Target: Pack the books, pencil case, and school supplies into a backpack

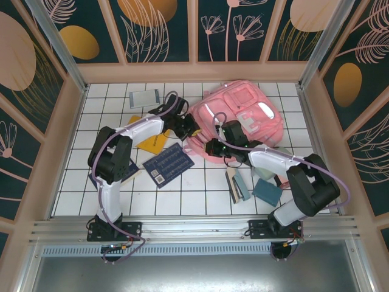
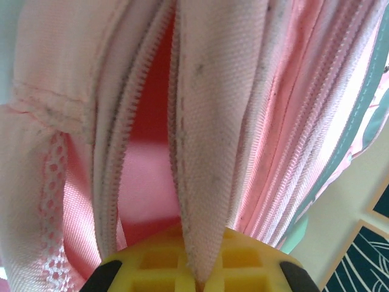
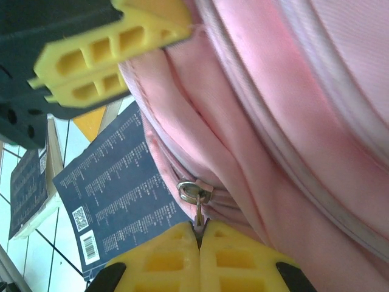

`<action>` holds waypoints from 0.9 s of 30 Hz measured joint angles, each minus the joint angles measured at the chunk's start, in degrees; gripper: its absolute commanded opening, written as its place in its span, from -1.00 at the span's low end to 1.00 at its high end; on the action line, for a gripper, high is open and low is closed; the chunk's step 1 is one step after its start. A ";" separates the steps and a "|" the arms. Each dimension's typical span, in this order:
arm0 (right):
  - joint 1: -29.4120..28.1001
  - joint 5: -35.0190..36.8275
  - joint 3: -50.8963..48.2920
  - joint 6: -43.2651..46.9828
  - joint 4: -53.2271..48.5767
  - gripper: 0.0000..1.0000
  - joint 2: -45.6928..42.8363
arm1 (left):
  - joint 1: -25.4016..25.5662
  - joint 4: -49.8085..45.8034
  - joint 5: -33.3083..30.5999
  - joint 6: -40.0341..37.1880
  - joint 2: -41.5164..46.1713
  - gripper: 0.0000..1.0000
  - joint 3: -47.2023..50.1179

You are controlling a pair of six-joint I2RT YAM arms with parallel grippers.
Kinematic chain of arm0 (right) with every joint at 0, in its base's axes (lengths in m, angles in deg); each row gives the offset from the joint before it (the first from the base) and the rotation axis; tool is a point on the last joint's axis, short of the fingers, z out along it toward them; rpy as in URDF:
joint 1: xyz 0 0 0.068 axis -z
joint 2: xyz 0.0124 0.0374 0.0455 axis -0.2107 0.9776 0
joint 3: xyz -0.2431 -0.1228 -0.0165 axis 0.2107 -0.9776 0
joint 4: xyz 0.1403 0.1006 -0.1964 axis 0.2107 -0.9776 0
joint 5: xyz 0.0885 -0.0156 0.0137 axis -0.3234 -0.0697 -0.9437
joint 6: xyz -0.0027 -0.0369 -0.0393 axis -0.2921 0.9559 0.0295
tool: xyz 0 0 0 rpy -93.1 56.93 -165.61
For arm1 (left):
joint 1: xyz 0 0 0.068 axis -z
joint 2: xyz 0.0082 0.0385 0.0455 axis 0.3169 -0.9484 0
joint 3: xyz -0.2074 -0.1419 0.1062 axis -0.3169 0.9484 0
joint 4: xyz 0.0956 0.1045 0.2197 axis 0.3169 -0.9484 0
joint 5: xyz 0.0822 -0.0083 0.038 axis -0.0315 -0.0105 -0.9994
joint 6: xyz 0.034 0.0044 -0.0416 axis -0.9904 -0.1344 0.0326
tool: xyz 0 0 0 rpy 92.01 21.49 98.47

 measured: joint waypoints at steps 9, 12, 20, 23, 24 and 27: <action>0.00 2.60 -3.67 0.20 0.72 -1.00 -5.03 | -2.05 -1.29 0.92 -0.02 3.96 -1.00 -0.20; -0.04 4.13 -3.76 0.35 0.24 -1.00 -5.99 | -2.27 -1.68 1.05 0.04 4.55 -1.00 -1.07; -0.70 10.47 -5.42 -0.04 -1.84 -1.00 -8.87 | -3.23 -2.51 1.07 0.94 4.87 -1.00 -3.69; -0.98 14.49 -6.80 -1.09 -3.58 -1.00 -9.57 | -4.11 -2.54 1.01 1.57 4.90 -1.00 -4.63; -1.01 15.89 -7.32 -1.40 -4.17 -1.00 -9.88 | -4.39 -2.54 0.90 1.70 4.90 -1.00 -4.92; -0.76 19.87 -8.79 -2.51 -5.99 -1.00 -11.32 | -5.18 -2.54 0.83 2.01 4.90 -1.00 -5.84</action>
